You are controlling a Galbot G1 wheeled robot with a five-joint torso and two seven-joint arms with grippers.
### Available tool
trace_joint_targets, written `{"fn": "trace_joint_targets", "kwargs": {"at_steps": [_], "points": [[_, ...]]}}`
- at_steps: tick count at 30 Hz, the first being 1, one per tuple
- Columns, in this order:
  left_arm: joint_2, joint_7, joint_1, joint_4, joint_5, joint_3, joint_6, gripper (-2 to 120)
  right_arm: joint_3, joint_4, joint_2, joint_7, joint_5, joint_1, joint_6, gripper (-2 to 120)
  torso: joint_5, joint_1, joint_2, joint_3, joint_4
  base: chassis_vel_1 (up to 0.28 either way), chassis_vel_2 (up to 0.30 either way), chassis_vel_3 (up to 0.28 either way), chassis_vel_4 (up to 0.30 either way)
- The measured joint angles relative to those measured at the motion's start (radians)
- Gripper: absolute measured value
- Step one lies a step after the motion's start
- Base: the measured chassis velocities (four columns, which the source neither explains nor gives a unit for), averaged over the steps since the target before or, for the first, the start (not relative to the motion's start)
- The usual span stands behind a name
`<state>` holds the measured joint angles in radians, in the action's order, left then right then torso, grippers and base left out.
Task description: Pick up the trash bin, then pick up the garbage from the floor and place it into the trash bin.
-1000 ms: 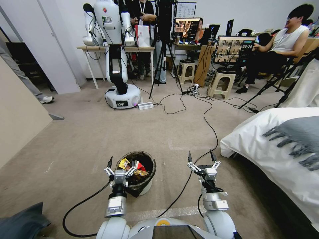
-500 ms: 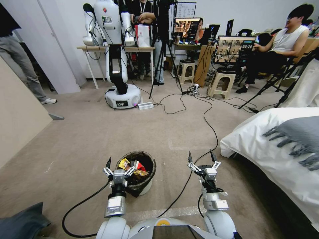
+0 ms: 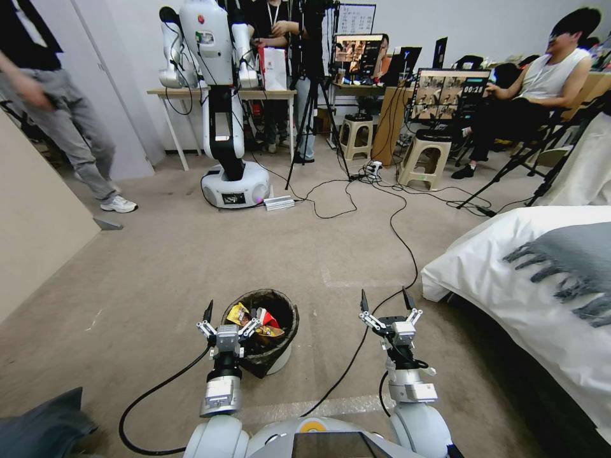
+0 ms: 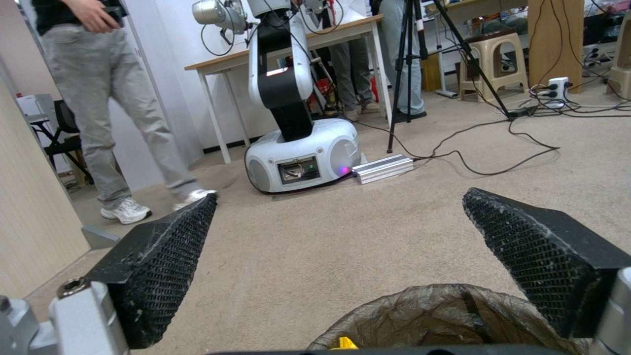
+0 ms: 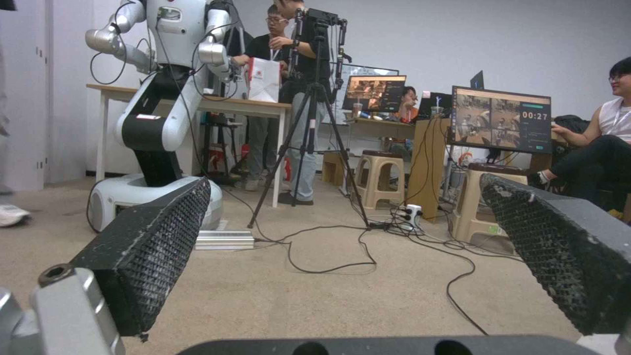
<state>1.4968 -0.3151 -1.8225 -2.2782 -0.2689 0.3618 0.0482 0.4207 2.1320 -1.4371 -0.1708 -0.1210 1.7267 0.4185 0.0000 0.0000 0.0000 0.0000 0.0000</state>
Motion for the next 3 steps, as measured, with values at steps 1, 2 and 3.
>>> {"fn": "trace_joint_targets", "kwargs": {"at_steps": [1,2,3], "points": [[0.0,0.0,0.0,0.0,0.0,0.0,0.0,97,0.0,0.0,0.0,0.0,0.0,0.0,0.0,100,0.0,0.0,0.0,0.0,0.0,0.0,0.0,0.0,0.0],[0.0,0.0,0.0,0.0,0.0,0.0,0.0,97,0.0,0.0,0.0,0.0,0.0,0.0,0.0,100,0.0,0.0,0.0,0.0,0.0,0.0,0.0,0.0,0.0],[0.0,0.0,0.0,0.0,0.0,0.0,0.0,97,0.0,0.0,0.0,0.0,0.0,0.0,0.0,100,0.0,0.0,0.0,0.0,0.0,0.0,0.0,0.0,0.0]]}}
